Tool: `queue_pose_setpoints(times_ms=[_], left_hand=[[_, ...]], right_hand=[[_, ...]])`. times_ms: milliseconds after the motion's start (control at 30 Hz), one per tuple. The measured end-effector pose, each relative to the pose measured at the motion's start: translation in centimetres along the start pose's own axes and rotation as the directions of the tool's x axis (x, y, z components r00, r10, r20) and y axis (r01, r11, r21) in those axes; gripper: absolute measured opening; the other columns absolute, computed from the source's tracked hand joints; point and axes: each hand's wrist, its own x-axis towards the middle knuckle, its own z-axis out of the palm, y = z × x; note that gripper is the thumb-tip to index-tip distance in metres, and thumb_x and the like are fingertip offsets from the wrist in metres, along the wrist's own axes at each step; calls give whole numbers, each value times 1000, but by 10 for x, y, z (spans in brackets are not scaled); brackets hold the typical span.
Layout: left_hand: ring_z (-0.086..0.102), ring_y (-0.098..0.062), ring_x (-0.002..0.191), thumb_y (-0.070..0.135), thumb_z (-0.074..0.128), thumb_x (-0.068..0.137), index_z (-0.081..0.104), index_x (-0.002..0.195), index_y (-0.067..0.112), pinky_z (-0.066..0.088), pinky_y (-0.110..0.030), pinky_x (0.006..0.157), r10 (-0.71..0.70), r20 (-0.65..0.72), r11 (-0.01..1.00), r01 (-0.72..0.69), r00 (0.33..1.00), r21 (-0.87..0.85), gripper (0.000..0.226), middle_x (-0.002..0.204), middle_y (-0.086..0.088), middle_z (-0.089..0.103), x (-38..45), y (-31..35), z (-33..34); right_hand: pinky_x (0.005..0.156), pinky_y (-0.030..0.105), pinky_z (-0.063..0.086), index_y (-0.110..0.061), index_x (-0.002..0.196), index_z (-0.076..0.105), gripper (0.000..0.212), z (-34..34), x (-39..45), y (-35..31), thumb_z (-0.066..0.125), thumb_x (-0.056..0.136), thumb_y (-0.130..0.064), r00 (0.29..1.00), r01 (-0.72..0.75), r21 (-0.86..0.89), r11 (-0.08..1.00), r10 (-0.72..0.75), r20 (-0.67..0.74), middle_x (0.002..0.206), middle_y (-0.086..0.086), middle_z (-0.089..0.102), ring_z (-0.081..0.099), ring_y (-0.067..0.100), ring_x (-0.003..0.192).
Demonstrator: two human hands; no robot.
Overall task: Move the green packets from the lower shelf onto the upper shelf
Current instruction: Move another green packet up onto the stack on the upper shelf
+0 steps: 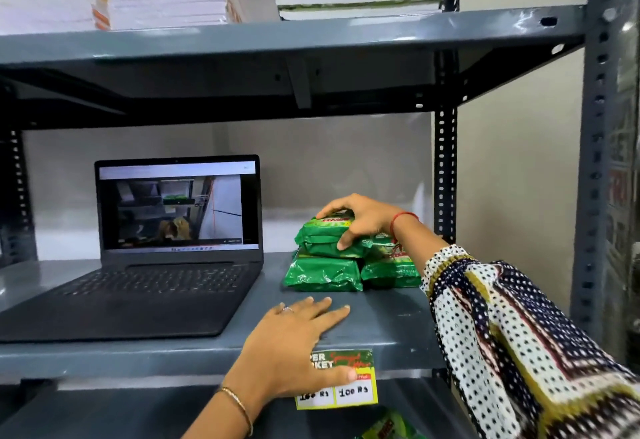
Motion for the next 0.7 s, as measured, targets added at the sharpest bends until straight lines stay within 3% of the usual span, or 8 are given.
queue_pose_setpoints(times_ms=[267,367,600,700], left_hand=[[5,-9,148,87,35,74,-1,146,55,10,-43,119,16,-5,999,-16,1000,28,87,161,18,6,0,-1,-1],[7,-9,148,87,36,74,0,147,54,12,-43,119,13,-23,1000,-12,1000,23,88,160,19,8,0,-1,0],[16,-10,146,87,39,72,10,148,50,18,-38,118,2,-54,999,0,999,32,89,160,15,17,2,-2,2],[16,-11,146,90,34,69,14,150,44,19,-40,118,-4,-47,999,5,999,32,95,160,13,16,2,-2,3]], right_hand=[[104,38,45,-22,123,62,64,2,15,-2,81,67,0,996,57,161,985,-68,64,125,-1,62,58,12,111],[105,41,44,-29,121,60,67,-5,-1,-10,83,62,-6,982,105,182,978,-130,134,129,0,61,57,5,113],[108,40,41,-27,125,54,80,-24,-76,-2,83,53,-11,949,78,132,988,-114,294,130,9,58,53,26,124],[107,35,41,-26,123,55,78,-21,-101,11,82,51,-10,947,11,93,996,-41,320,130,12,58,55,23,120]])
